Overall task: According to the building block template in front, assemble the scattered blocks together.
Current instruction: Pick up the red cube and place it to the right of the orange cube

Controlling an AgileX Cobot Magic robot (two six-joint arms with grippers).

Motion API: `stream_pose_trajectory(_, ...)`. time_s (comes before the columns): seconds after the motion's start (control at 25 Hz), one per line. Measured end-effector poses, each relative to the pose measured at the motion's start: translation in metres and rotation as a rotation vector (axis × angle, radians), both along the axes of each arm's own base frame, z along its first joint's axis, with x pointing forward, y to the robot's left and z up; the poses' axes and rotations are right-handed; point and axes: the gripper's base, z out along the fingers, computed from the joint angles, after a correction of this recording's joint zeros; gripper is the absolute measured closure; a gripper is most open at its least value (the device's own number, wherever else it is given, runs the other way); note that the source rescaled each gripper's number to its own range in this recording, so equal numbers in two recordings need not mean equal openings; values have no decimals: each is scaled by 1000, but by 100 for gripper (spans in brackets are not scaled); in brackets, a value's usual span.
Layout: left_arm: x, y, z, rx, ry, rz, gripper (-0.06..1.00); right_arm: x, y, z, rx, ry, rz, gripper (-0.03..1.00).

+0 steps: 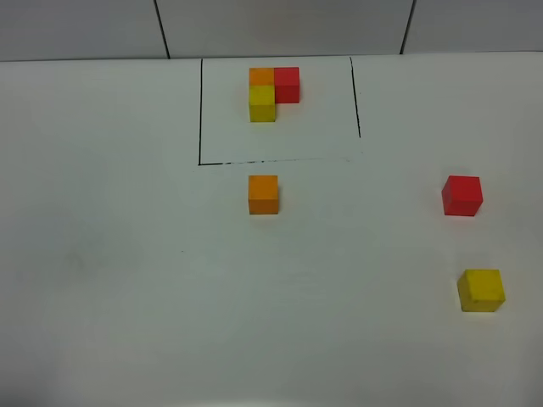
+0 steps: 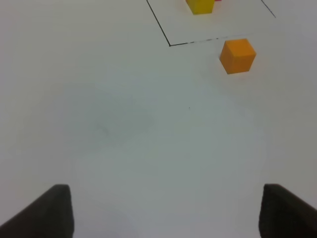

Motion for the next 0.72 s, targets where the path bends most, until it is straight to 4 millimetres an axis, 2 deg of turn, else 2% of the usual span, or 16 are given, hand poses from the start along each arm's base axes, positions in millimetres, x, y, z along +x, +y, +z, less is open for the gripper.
stream_pose_trajectory(0.24, 0, 0, 0, 0, 0, 1, 15, 0, 0, 0, 0, 0, 0, 18)
stream_pose_trajectory(0.72, 1, -1, 0, 2, 0, 116, 15, 0, 0, 0, 0, 0, 0, 18)
